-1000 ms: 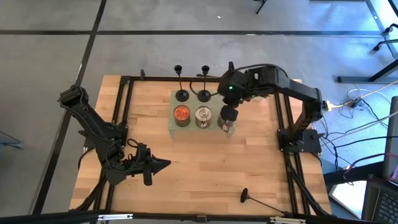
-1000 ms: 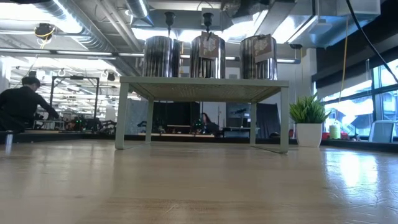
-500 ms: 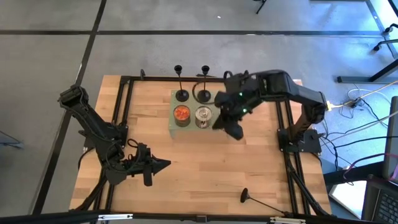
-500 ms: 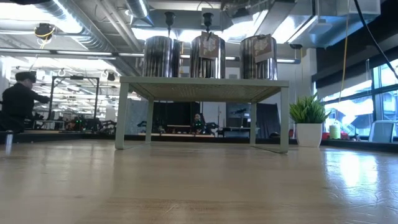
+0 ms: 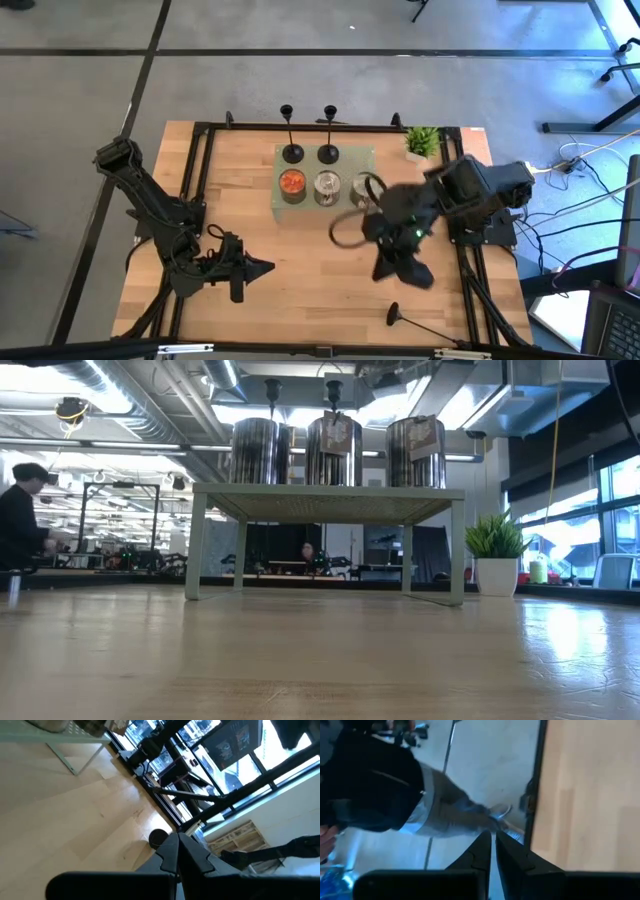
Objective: Pick & Place candle stick holders
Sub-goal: Put the candle holder on the shelf aligned with the other candle holder
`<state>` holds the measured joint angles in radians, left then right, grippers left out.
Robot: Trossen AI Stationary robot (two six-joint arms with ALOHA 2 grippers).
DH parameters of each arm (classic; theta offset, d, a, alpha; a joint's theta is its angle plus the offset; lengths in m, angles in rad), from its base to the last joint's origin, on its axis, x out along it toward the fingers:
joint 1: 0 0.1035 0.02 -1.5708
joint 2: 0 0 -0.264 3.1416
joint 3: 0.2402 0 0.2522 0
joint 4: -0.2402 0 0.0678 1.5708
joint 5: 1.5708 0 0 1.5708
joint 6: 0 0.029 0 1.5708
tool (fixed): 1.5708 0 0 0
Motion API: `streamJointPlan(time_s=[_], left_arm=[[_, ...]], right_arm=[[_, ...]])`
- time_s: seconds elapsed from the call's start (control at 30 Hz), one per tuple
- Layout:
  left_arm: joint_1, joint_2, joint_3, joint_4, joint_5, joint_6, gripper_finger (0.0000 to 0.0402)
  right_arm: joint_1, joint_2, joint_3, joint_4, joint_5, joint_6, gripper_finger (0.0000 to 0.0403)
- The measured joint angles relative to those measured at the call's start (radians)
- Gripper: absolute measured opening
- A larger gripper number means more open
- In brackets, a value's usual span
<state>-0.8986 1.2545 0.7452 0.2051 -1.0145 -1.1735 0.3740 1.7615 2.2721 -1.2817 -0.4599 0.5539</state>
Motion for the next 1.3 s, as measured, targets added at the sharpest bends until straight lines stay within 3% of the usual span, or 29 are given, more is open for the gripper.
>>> streamJointPlan(time_s=[0.23,0.73,0.97,1.13,1.3], left_arm=[[0.0,0.0,0.0,0.0,0.055,0.0,0.0002],[-0.006,0.0,0.0,0.008,0.101,-0.07,0.0002],[-0.012,0.005,0.0,0.011,0.099,-0.123,0.0002],[-0.026,0.005,0.0,0.013,0.096,-0.124,0.0002],[-0.026,0.005,0.0,0.009,0.123,-0.123,0.0002]], right_arm=[[0.115,0.0,-0.001,0.012,0.029,0.173,0.003],[0.364,0.0,-0.001,0.022,0.317,0.462,0.003],[0.517,0.073,-0.001,-0.054,0.431,0.572,0.0032],[0.578,0.177,-0.002,-0.156,0.434,0.636,0.0053],[0.594,0.27,-0.002,-0.289,0.432,0.677,0.01]])
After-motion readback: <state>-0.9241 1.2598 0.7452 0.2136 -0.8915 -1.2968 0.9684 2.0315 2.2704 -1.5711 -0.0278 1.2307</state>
